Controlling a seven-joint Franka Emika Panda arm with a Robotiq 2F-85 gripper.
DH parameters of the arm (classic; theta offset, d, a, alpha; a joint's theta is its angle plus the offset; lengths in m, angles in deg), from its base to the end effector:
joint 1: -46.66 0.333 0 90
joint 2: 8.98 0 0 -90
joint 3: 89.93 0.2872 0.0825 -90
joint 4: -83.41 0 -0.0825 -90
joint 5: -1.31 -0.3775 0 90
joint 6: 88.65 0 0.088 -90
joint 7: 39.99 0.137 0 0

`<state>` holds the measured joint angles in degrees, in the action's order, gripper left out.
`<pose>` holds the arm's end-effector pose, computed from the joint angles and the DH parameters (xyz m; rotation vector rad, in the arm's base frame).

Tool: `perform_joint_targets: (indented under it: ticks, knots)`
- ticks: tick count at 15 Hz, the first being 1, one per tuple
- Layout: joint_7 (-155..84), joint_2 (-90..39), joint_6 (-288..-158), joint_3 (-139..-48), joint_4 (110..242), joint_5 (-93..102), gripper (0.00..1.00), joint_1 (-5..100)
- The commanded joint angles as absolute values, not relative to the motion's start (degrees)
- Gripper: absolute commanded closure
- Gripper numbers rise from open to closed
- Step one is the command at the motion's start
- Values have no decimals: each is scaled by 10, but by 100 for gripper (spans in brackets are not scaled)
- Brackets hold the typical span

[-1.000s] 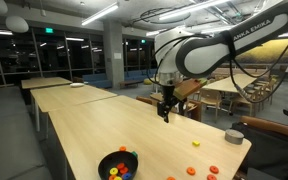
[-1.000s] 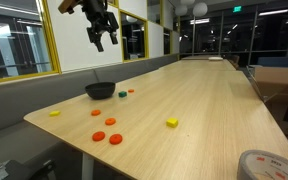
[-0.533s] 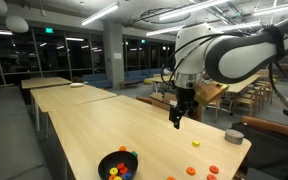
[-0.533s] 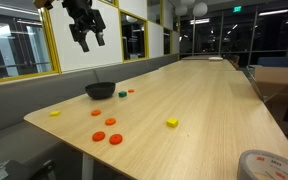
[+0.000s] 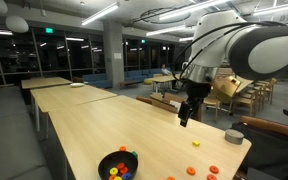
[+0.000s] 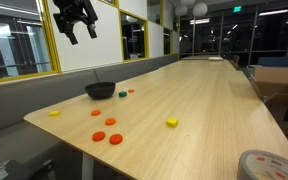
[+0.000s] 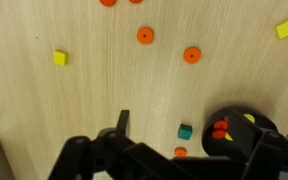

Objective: Put the round yellow, orange, blue blocks and another orange block in the black bowl respectively

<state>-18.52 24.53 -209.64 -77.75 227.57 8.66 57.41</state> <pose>0.3771 0.1479 0.4398 2.9636 0.0858 0.3567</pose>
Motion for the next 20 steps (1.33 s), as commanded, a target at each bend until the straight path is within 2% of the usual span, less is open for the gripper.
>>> perform_joint_targets:
  ticks: [1, 8, 14, 20]
  knots:
    - [-248, 344, -2112, -803, 2329, 47, 0, 579]
    - [-312, 413, -2029, -880, 2372, -29, 0, 552]
    - [-304, 407, -1908, -882, 2363, -24, 0, 506]
    - [-304, 397, -1893, -877, 2366, -19, 0, 485]
